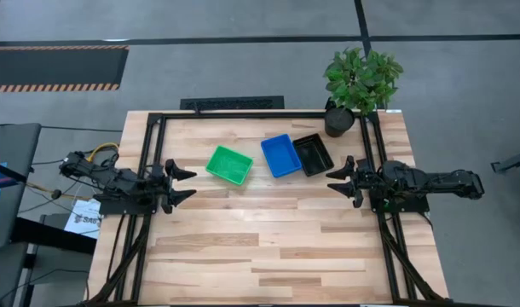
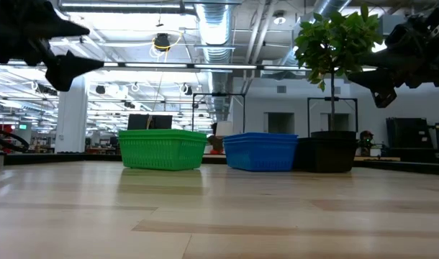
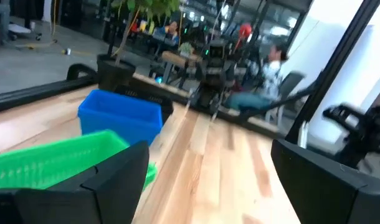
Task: Stack baskets by color
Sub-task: Return to Home Position
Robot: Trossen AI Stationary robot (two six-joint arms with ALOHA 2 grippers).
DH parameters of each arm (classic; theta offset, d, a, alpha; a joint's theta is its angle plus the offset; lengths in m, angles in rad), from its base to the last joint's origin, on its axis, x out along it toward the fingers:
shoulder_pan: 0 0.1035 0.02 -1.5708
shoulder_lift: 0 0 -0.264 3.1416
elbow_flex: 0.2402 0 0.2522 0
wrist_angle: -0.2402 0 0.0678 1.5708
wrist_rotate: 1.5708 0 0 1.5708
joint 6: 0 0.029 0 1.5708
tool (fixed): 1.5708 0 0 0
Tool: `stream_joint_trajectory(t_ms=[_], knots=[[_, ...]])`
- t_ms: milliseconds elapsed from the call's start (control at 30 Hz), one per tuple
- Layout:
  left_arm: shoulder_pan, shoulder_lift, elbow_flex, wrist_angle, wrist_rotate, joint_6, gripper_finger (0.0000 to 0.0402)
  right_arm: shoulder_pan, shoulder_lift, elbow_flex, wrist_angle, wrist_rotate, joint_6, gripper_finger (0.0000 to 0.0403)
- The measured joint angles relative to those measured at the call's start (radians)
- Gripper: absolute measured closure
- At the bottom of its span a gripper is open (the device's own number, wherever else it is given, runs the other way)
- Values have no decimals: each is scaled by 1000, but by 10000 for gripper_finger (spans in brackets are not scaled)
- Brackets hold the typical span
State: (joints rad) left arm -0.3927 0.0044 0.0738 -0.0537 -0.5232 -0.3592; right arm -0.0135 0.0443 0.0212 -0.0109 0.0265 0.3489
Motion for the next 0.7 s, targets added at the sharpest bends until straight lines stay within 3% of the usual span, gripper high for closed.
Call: stream_joint_trajectory(t_ms=[200, 700], knots=[[0, 2, 8, -119, 2, 0, 77, 0, 0, 0, -2, 0, 0, 188], [0, 4, 8, -122, 3, 0, 77, 0, 0, -1, -3, 0, -1, 188]])
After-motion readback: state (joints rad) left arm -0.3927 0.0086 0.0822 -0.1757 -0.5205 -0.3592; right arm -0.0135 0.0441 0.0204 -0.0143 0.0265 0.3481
